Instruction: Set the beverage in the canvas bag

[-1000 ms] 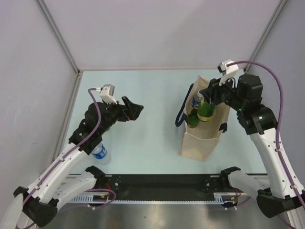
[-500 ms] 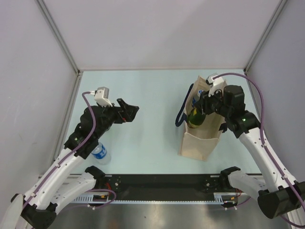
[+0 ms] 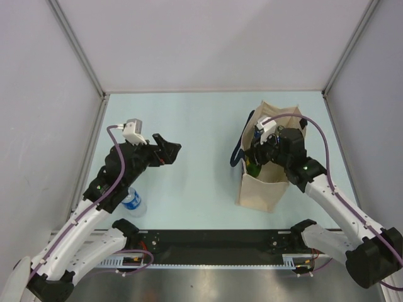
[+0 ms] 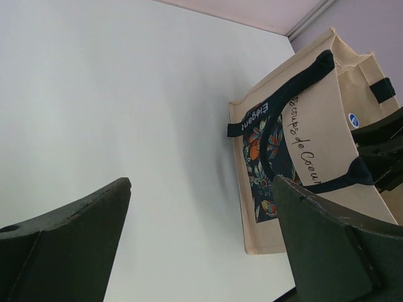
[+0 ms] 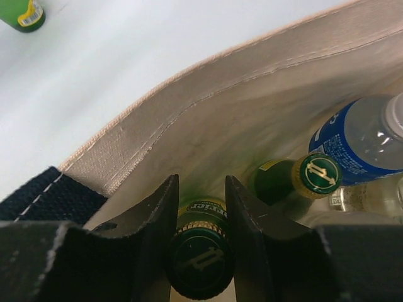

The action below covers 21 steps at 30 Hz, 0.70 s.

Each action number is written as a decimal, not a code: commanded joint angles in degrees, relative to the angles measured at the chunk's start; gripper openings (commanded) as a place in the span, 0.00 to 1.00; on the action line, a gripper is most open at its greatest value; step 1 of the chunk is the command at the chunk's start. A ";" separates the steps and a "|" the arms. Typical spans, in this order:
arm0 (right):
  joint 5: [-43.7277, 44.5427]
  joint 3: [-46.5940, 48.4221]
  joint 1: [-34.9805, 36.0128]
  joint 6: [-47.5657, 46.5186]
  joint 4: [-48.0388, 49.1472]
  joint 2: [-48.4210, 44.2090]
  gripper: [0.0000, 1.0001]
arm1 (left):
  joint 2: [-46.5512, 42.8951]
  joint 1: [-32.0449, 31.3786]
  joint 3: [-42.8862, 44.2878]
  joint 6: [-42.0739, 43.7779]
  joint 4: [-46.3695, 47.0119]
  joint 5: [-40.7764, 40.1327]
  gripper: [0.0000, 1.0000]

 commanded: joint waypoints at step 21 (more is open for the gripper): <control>-6.16 -11.47 0.30 -9.27 17.33 -3.92 0.47 | -0.01 1.03 -0.10 -0.03 0.54 -0.96 1.00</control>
